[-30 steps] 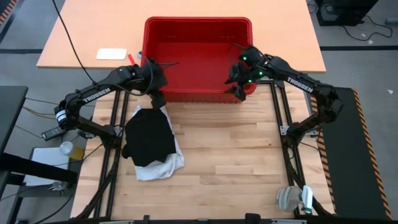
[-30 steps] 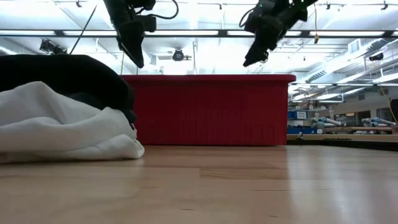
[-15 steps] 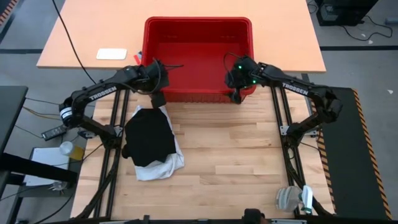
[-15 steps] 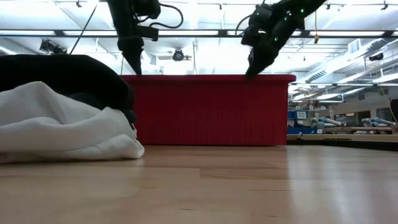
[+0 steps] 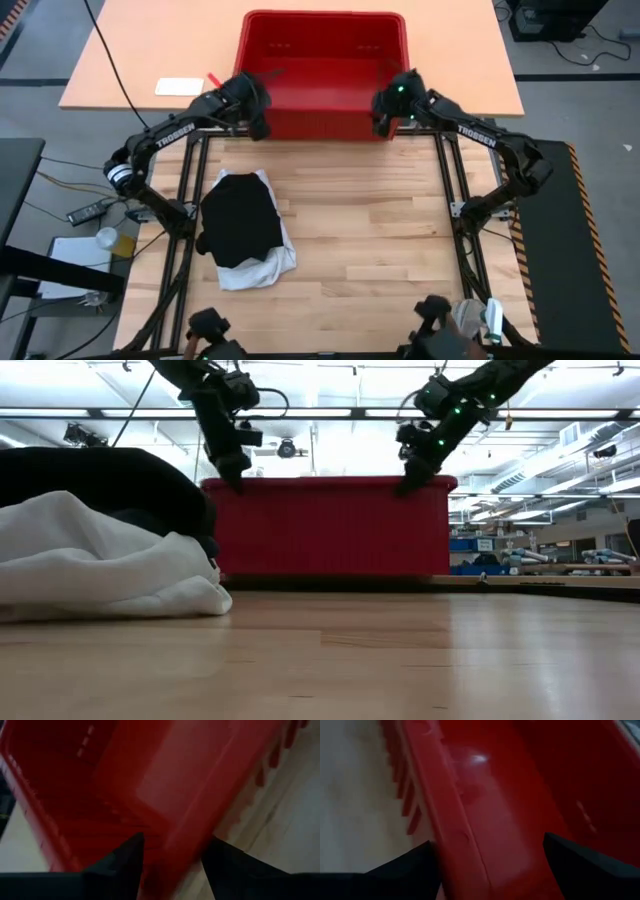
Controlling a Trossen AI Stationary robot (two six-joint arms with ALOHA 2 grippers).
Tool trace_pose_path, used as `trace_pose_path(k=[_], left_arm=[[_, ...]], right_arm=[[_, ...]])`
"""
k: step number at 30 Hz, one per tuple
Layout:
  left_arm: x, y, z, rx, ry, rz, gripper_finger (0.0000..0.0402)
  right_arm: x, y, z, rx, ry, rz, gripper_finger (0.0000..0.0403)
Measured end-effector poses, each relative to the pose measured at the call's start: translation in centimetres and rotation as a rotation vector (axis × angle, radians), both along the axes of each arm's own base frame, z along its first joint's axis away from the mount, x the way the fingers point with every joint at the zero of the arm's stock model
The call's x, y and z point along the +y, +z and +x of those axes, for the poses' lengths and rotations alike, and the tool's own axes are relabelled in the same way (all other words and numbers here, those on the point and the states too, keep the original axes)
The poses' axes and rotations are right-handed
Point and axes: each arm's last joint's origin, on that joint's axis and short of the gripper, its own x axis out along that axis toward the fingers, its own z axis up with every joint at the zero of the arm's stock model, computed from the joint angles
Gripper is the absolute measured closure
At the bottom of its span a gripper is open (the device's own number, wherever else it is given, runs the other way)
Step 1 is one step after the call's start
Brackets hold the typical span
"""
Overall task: Fold laundry
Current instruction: Adjust the red bin, then put the stacked folded clothes into the red bin
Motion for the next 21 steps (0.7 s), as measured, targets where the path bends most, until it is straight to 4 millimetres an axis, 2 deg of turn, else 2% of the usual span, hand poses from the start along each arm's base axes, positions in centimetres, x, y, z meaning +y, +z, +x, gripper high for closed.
trace_pose_path(k=[3,6,9,13,17,21], left_arm=[[0.4,0.9,-0.6,-0.081,0.022,-0.035,0.0209],[-0.4,2.4,-1.1,-0.212,0.009,-0.093,0.0209],[-1.7,4.4,-1.5,-0.329,-0.020,-0.093,0.0209],[-3.5,5.8,-2.2,-0.398,-0.045,-0.143,0.0209],[-6.8,7.5,-3.0,-0.586,-0.164,-0.430,0.0209],[-10.8,6.3,-3.4,-0.525,-0.139,-0.890,0.0209]], right_arm=[[-1.1,0.9,-1.1,-0.032,-0.083,0.014,0.0073],[-1.1,2.7,-1.2,-0.096,-0.120,0.054,0.0073],[-0.4,4.4,-0.8,-0.160,-0.085,0.110,0.0073],[0.3,5.6,0.1,-0.270,0.022,0.200,0.0073],[1.3,6.4,1.0,-0.409,0.188,0.364,0.0076],[2.3,5.9,1.8,-0.429,0.243,0.453,0.0084]])
